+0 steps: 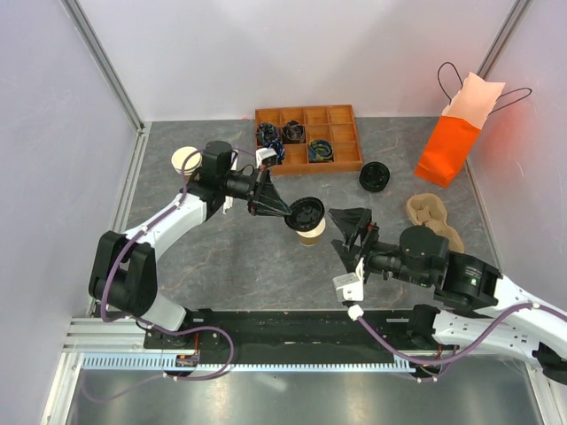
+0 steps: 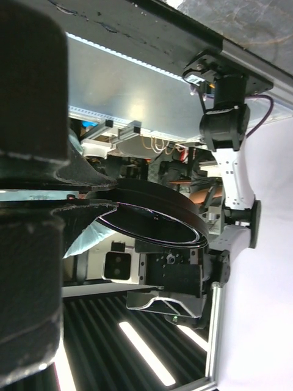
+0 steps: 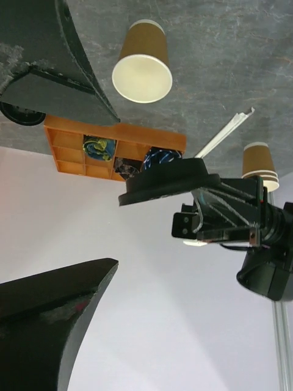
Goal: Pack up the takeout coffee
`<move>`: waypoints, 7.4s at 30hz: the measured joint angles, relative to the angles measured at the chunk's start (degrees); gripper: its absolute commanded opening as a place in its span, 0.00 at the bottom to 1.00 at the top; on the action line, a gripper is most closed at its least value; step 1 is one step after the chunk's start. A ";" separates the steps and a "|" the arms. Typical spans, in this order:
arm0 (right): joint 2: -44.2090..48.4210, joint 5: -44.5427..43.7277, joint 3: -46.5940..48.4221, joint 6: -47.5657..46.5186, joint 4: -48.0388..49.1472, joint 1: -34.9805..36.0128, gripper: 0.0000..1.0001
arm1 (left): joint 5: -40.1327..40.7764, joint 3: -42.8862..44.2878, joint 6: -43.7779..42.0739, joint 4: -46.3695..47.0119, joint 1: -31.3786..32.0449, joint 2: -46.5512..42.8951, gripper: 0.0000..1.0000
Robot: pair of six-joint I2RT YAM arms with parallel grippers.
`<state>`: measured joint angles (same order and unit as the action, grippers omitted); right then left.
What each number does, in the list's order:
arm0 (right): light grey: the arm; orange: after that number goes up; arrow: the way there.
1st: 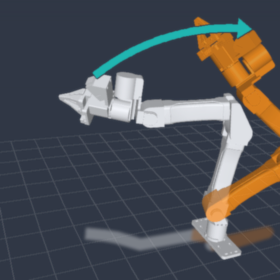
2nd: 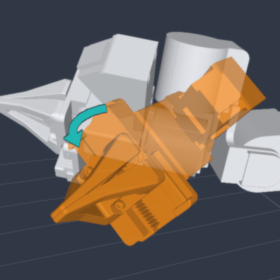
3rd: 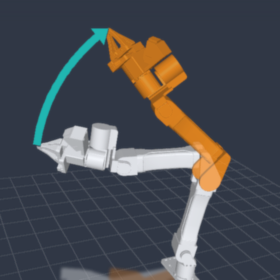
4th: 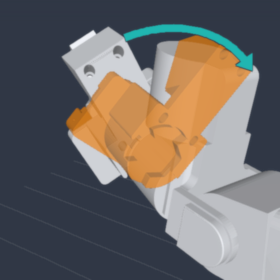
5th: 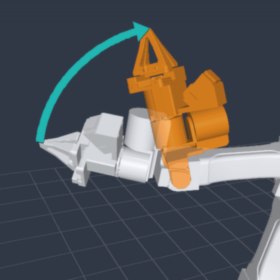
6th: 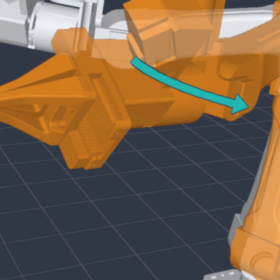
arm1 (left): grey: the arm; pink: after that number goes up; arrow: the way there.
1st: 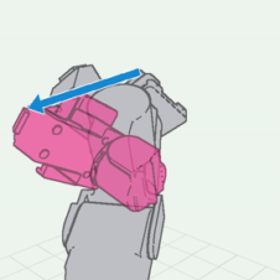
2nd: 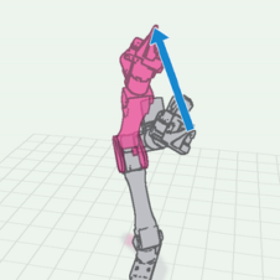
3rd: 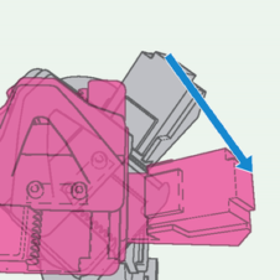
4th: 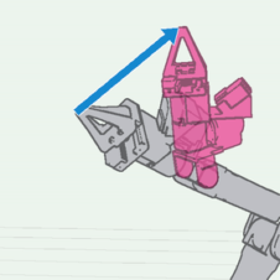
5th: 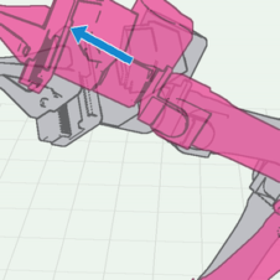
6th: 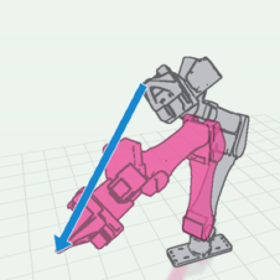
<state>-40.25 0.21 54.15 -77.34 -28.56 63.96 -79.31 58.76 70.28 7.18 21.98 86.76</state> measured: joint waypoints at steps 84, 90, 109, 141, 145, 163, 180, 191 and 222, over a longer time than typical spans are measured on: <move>-35.67 74.42 3.61 134.57 40.74 -38.73 0.00 | 43.32 10.03 -95.43 -30.18 17.27 -22.60 0.27; -35.67 74.77 3.58 134.55 39.91 -39.08 0.00 | 43.43 10.05 -95.91 -30.21 17.79 -21.94 0.14; -39.26 74.38 5.44 128.23 31.95 -45.55 0.98 | 50.77 19.15 -96.76 -42.93 19.04 -13.60 0.02; -43.04 43.12 8.37 82.99 -13.07 -57.53 0.96 | 70.16 52.72 -82.03 -70.25 22.23 27.78 0.02; -43.04 43.63 8.11 84.08 -11.87 -57.53 0.95 | 70.12 53.02 -81.61 -69.85 21.86 28.48 0.02; -43.06 45.03 8.11 85.02 -10.84 -57.55 0.94 | 68.30 52.59 -80.96 -67.54 20.37 30.80 0.02; -43.41 45.24 8.11 85.02 -10.86 -57.55 0.95 | 68.17 49.57 -80.94 -65.90 20.35 30.69 0.02; -44.00 45.59 8.13 85.00 -10.86 -57.55 0.96 | 68.17 48.81 -80.89 -65.33 20.20 30.40 0.25; -53.07 51.01 9.20 108.83 18.49 -43.93 0.15 | 34.95 2.80 -60.72 -32.04 2.80 -15.50 1.00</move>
<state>-93.32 51.22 63.35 31.48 -10.07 20.03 -44.36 61.56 9.56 -24.86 24.77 71.26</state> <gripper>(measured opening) 0.162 0.994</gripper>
